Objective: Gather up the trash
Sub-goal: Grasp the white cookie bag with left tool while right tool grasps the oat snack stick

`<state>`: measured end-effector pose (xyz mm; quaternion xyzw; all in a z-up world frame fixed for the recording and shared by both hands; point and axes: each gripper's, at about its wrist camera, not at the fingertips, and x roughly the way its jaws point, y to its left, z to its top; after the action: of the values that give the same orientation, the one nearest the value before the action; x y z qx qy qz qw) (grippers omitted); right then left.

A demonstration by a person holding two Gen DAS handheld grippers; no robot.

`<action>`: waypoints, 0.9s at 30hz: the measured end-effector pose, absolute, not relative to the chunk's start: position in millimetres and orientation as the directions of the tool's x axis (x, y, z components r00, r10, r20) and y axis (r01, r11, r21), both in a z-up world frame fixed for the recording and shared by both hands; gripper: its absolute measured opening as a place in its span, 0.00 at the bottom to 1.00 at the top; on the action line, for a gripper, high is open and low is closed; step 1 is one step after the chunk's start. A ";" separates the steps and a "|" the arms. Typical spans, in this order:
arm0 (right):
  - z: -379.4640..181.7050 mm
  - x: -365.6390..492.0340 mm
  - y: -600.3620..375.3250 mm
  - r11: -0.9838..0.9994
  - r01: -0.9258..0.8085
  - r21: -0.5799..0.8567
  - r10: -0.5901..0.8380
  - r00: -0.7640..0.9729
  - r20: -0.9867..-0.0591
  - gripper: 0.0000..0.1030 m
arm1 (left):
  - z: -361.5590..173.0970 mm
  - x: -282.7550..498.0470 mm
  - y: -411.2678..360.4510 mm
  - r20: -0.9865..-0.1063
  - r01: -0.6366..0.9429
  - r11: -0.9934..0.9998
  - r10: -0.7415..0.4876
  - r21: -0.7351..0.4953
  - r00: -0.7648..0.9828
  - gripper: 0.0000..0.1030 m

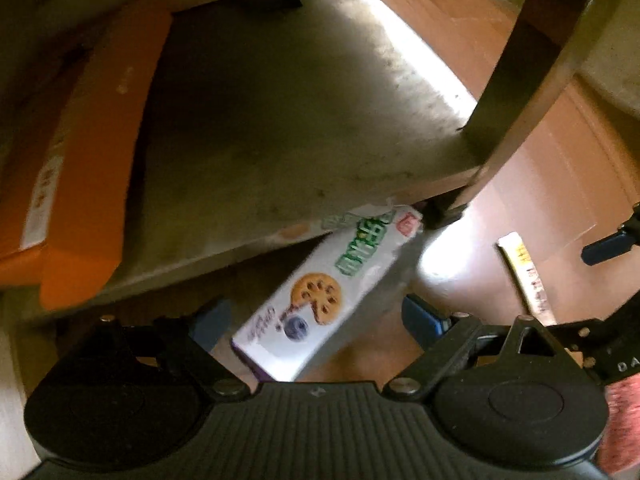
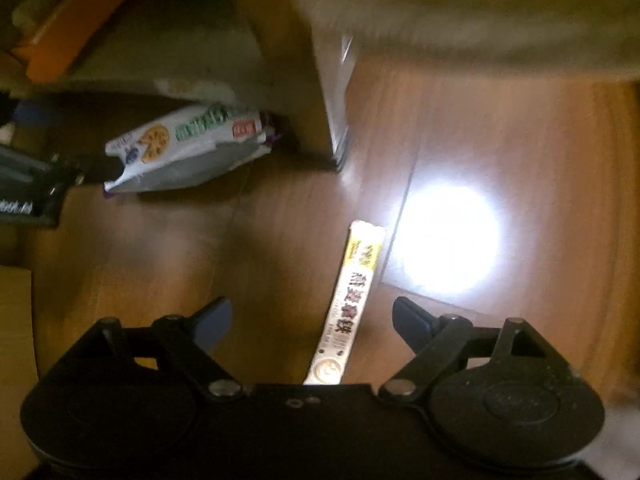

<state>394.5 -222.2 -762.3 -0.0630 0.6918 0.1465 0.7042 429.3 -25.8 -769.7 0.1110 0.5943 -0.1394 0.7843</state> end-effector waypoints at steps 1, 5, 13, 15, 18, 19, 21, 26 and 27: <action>-769.7 393.7 -220.6 0.949 -0.294 0.111 0.115 -0.006 -0.993 0.85 | -777.3 431.8 -25.4 -0.965 0.368 0.930 -0.094 0.003 0.246 0.90; -787.7 394.2 -214.0 0.957 -0.272 0.102 0.103 -0.013 -0.995 0.85 | -803.2 435.4 -28.2 -0.969 0.439 0.898 -0.100 0.009 0.225 0.90; -823.3 397.9 -220.5 0.989 -0.149 0.023 0.015 -0.055 -0.998 0.69 | -837.4 435.2 -38.4 -0.975 0.470 0.883 -0.094 0.013 0.202 0.90; -827.9 395.9 -222.9 0.991 -0.132 0.015 0.006 -0.070 -0.997 0.62 | -841.8 438.7 -36.7 -0.977 0.444 0.896 -0.104 -0.010 0.188 0.90; -828.8 392.8 -220.1 0.989 -0.147 -0.015 -0.024 -0.055 -0.998 0.59 | -847.3 444.5 -32.4 -0.980 0.403 0.914 -0.118 -0.043 0.163 0.90; -828.1 391.6 -219.3 0.988 -0.152 -0.021 -0.029 -0.049 -0.998 0.55 | -848.5 446.0 -30.7 -0.980 0.390 0.920 -0.117 -0.047 0.159 0.89; -832.1 387.5 -212.9 0.985 -0.167 -0.047 -0.053 -0.036 -0.998 0.49 | -850.0 448.8 -25.2 -0.981 0.351 0.934 -0.121 -0.061 0.152 0.77; -830.9 378.8 -205.0 0.980 -0.191 -0.046 -0.052 -0.024 -0.998 0.22 | -848.3 454.3 -9.9 -0.984 0.239 0.968 -0.112 -0.076 0.142 0.68; -828.9 377.7 -203.0 0.980 -0.193 -0.044 -0.050 -0.026 -0.998 0.21 | -847.9 454.3 -7.9 -0.984 0.225 0.972 -0.106 -0.072 0.142 0.67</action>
<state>377.7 -203.0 -828.9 -0.0851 0.7145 0.0514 0.6926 454.3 -7.9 -847.9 0.0462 0.6457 -0.1096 0.7543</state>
